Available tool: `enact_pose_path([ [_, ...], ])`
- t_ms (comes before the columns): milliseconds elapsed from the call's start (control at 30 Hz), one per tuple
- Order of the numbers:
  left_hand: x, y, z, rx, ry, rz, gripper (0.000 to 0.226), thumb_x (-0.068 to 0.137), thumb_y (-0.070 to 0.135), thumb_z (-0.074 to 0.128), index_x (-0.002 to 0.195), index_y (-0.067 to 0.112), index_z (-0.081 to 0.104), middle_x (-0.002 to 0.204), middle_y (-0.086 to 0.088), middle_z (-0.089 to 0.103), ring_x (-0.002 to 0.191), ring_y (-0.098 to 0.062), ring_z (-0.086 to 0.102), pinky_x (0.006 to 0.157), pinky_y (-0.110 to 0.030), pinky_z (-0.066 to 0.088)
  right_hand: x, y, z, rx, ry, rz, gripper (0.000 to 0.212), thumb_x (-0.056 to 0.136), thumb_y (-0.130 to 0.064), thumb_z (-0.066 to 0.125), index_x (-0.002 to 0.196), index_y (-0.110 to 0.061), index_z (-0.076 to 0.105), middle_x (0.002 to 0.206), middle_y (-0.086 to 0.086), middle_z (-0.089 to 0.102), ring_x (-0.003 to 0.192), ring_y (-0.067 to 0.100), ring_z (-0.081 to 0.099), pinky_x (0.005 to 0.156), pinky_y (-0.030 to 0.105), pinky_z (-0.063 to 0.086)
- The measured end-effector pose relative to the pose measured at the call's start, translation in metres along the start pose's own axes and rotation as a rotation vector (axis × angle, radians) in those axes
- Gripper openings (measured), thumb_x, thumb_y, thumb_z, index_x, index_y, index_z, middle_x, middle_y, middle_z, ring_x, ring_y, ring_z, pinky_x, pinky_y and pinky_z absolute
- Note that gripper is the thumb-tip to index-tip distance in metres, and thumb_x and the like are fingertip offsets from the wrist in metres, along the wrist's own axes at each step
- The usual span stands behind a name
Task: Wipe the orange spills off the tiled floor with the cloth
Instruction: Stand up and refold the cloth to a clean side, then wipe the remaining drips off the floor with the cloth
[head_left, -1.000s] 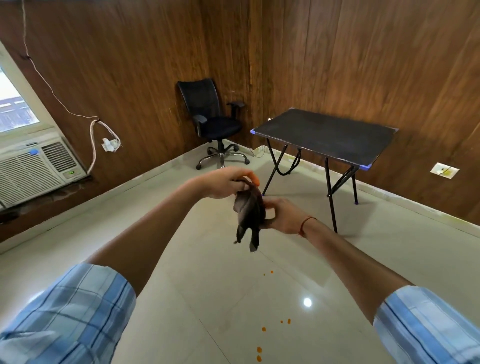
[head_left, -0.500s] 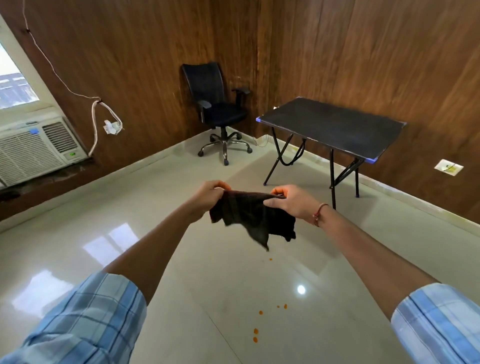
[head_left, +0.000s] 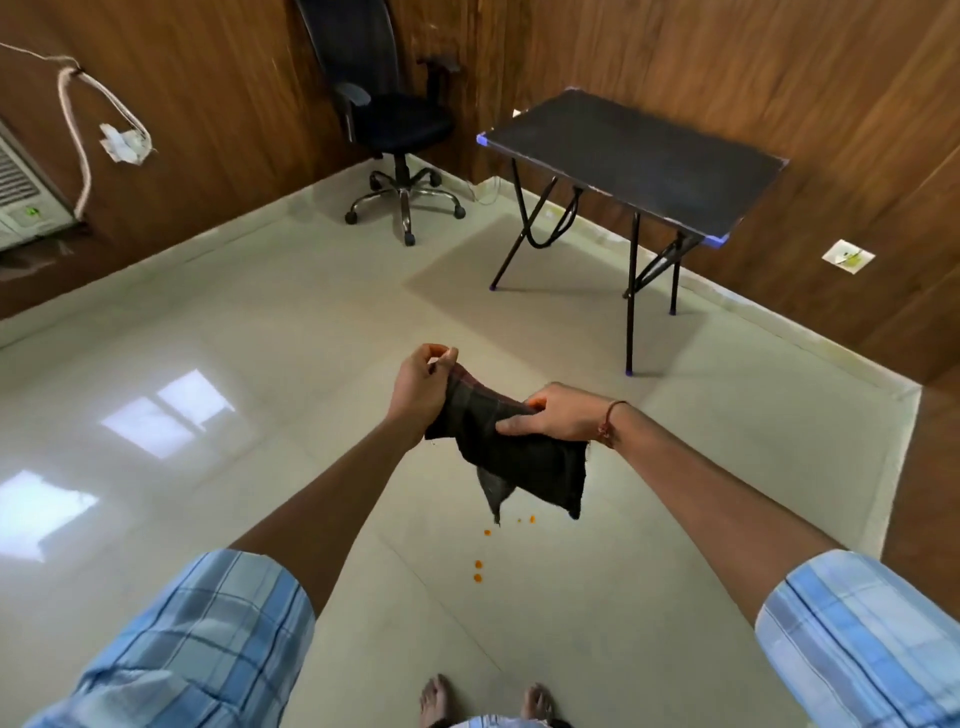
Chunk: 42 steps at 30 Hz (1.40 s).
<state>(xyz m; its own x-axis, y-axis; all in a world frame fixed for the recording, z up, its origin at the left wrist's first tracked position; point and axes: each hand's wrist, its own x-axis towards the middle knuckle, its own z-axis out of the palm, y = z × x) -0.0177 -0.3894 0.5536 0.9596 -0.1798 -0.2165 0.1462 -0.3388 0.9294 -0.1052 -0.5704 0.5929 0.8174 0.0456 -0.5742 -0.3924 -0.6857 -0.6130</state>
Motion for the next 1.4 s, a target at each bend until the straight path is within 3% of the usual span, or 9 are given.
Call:
enact_pose_path([
  [133,-0.005,-0.034,-0.004,0.056,-0.396,-0.177,0.047,0.080,0.048,0.073,0.111,0.017,0.059,0.102,-0.005,0.066,0.087,-0.019,0.067,0.062,-0.029,0.055,0.015,0.026,0.008,0.137,0.096,0.039,0.036,0.082,-0.042,0.074,0.095,-0.009,0.075,0.093,0.011,0.074,0.079,0.018,0.066,0.079,0.036,0.054],
  [233,0.005,-0.072,0.005,0.312,-0.579,-0.129,0.051,0.066,0.029,0.087,0.108,0.016,0.062,0.100,-0.004,0.067,0.092,-0.021,0.065,0.073,-0.031,0.055,0.033,0.051,0.017,0.092,0.020,0.091,0.032,0.079,-0.042,0.076,0.090,-0.012,0.076,0.088,0.006,0.074,0.079,0.017,0.067,0.078,0.033,0.055],
  [367,0.034,-0.106,0.037,0.574,-0.551,-0.007,0.041,0.069,0.024,0.085,0.102,0.021,0.061,0.092,0.002,0.064,0.084,-0.017,0.059,0.059,-0.019,0.045,0.075,0.098,0.051,-0.115,-0.087,0.125,0.011,0.073,-0.031,0.079,0.076,-0.025,0.070,0.079,-0.002,0.071,0.076,0.015,0.066,0.063,0.024,0.049],
  [600,0.117,-0.311,0.151,0.769,-0.566,0.031,0.024,0.077,-0.001,0.056,0.087,0.020,0.063,0.086,-0.005,0.064,0.080,-0.022,0.060,0.061,-0.027,0.044,0.229,0.280,0.185,-0.132,-0.034,0.147,0.026,0.076,-0.020,0.064,0.101,-0.027,0.066,0.099,0.005,0.068,0.092,0.026,0.063,0.077,0.033,0.054],
  [833,0.186,-0.536,0.280,0.716,-0.488,0.085,0.030,0.075,-0.002,0.052,0.092,0.019,0.065,0.080,-0.002,0.062,0.071,-0.023,0.057,0.055,-0.028,0.043,0.382,0.473,0.269,-0.100,0.222,0.237,0.012,0.077,-0.025,0.060,0.076,-0.032,0.070,0.074,-0.006,0.071,0.071,0.017,0.068,0.069,0.034,0.057],
  [1000,0.253,-0.618,0.358,0.601,-0.405,0.226,0.026,0.072,-0.001,0.054,0.081,0.022,0.063,0.075,0.001,0.064,0.070,-0.023,0.059,0.060,-0.035,0.051,0.462,0.559,0.269,-0.358,0.571,0.209,0.018,0.083,-0.022,0.063,0.100,-0.025,0.070,0.094,0.003,0.061,0.089,0.028,0.061,0.072,0.033,0.048],
  [1100,0.283,-0.650,0.384,0.628,-0.379,0.305,0.020,0.084,0.007,0.061,0.094,0.024,0.066,0.096,0.001,0.067,0.086,-0.024,0.061,0.075,-0.037,0.050,0.482,0.592,0.283,-0.587,0.581,0.190,0.028,0.086,-0.027,0.062,0.114,-0.021,0.064,0.103,0.006,0.060,0.098,0.029,0.060,0.075,0.035,0.048],
  [1233,0.310,-0.707,0.385,0.873,-0.485,0.230,0.043,0.097,0.039,0.052,0.135,0.019,0.048,0.136,-0.005,0.053,0.124,-0.027,0.049,0.101,-0.043,0.035,0.499,0.632,0.333,-0.794,0.246,0.208,0.053,0.088,-0.056,0.052,0.129,-0.024,0.048,0.125,0.002,0.059,0.115,0.026,0.057,0.090,0.036,0.042],
  [1400,0.331,-0.757,0.335,1.156,-0.704,0.328,0.057,0.100,0.047,0.035,0.151,0.025,0.024,0.162,-0.004,0.012,0.146,-0.027,0.017,0.112,-0.053,0.029,0.536,0.652,0.343,-1.023,0.329,-0.196,0.056,0.086,-0.048,0.035,0.129,-0.021,0.059,0.128,0.005,0.062,0.122,0.028,0.056,0.100,0.044,0.042],
])
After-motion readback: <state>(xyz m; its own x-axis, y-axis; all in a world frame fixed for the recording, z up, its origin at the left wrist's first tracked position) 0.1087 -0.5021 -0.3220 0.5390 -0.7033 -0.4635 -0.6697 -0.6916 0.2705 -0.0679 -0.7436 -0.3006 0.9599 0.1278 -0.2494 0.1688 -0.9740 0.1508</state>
